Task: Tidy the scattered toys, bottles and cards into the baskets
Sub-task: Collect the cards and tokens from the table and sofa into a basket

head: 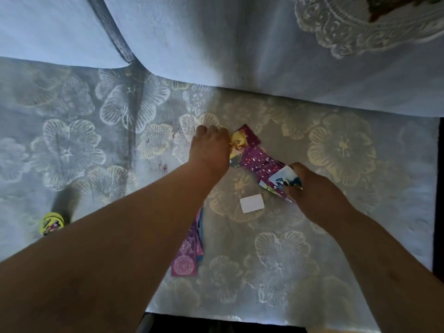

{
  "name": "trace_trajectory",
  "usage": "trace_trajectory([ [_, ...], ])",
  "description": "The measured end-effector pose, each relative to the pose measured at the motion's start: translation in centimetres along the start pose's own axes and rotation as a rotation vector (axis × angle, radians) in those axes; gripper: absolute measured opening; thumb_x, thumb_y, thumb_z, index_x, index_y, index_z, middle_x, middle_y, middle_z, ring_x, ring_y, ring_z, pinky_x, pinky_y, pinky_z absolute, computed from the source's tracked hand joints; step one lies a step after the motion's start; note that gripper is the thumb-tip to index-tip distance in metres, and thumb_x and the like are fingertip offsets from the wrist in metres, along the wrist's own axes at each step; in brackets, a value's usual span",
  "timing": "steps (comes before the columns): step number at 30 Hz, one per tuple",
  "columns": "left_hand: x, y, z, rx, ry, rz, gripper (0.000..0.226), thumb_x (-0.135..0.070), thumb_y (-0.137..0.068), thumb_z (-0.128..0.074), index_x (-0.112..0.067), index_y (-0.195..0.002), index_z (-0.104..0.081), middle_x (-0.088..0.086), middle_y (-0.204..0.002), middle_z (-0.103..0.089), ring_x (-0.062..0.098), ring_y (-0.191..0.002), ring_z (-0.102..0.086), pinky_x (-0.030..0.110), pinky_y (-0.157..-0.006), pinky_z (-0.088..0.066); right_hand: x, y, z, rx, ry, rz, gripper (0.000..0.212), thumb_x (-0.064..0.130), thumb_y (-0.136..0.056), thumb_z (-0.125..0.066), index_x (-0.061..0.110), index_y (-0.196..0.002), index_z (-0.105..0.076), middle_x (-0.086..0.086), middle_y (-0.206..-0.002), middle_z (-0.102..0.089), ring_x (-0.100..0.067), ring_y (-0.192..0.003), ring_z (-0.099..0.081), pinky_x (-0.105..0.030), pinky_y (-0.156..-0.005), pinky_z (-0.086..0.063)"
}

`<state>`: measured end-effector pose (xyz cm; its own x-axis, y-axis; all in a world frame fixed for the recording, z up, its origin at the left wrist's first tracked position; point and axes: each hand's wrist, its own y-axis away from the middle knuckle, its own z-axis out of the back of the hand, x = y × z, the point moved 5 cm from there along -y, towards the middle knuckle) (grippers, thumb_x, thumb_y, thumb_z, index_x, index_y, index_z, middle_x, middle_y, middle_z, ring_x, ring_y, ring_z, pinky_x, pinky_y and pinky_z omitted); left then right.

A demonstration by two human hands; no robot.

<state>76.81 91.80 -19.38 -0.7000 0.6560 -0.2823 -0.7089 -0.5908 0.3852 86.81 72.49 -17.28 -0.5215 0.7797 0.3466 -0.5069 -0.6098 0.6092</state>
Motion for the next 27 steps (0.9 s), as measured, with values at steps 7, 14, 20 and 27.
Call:
trace_trajectory([
  [7,0.2,1.6,0.8,0.12,0.292,-0.034,0.029,-0.003,-0.094,-0.047,-0.015,-0.116,-0.06,0.007,-0.106,-0.054,0.029,-0.099,-0.059,0.032,-0.077,-0.044,1.6,-1.0,0.3,-0.098,0.141,0.146,0.028,0.02,-0.09,-0.06,0.014,-0.117,-0.057,-0.013,-0.104,-0.06,-0.033,-0.099,-0.055,-0.041,-0.079,-0.046],
  [14,-1.4,5.0,0.1,0.363,0.313,-0.159,0.03,-0.01,-0.088,-0.058,-0.025,-0.114,-0.063,0.002,-0.115,-0.057,0.02,-0.102,-0.059,0.028,-0.084,-0.048,2.8,-0.4,-0.6,-0.153,-0.161,0.096,0.062,0.019,-0.078,-0.076,0.02,-0.13,-0.042,-0.005,-0.129,-0.042,-0.022,-0.108,-0.053,-0.032,-0.08,-0.044],
  [20,-1.2,5.4,1.8,0.211,0.554,-0.08,0.04,0.007,-0.083,-0.046,-0.026,-0.098,-0.062,-0.003,-0.106,-0.06,0.014,-0.094,-0.056,0.027,-0.078,-0.044,4.1,-0.8,-0.9,-0.243,-0.117,0.239,0.019,0.022,-0.084,-0.07,0.015,-0.102,-0.067,-0.002,-0.101,-0.061,-0.022,-0.097,-0.055,-0.023,-0.075,-0.033],
  [27,1.2,5.6,-1.1,0.113,0.977,0.3,0.056,0.005,-0.085,-0.051,-0.024,-0.134,-0.048,0.004,-0.135,-0.049,0.02,-0.105,-0.058,0.016,-0.064,-0.045,4.2,-2.1,-3.3,-0.208,-0.158,0.044,0.057,0.028,-0.079,-0.075,0.019,-0.129,-0.05,-0.004,-0.126,-0.052,-0.024,-0.117,-0.043,-0.038,-0.093,-0.044],
])
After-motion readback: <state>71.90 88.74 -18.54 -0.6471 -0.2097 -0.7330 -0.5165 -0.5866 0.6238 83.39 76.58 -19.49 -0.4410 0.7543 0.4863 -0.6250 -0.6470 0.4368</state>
